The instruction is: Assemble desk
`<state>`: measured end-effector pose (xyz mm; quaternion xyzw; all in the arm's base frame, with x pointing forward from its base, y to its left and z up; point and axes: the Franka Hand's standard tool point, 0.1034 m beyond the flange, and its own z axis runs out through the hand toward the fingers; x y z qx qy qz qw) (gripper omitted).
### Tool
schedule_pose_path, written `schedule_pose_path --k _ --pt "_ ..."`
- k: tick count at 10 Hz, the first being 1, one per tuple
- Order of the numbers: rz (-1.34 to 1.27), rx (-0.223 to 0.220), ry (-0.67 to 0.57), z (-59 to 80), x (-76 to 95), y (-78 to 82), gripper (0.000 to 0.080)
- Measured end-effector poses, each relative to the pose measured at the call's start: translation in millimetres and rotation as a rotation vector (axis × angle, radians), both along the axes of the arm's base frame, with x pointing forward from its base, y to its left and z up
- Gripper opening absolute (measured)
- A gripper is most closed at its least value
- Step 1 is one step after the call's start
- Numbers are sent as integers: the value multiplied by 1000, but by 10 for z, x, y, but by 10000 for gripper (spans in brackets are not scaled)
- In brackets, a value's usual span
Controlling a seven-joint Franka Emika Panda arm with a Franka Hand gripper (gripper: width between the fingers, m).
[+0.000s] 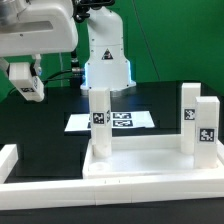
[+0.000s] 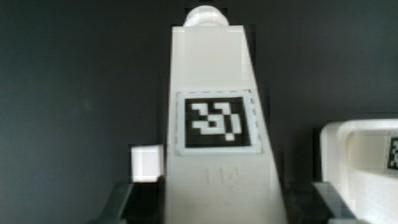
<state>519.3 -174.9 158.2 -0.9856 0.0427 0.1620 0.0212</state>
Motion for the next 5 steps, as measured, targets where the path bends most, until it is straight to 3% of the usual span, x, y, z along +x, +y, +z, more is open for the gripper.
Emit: schedule_pose_path --k 2,5 --pt "17 -49 -148 -61 115 13 289" --pt "-53 -64 -381 83 569 330 290"
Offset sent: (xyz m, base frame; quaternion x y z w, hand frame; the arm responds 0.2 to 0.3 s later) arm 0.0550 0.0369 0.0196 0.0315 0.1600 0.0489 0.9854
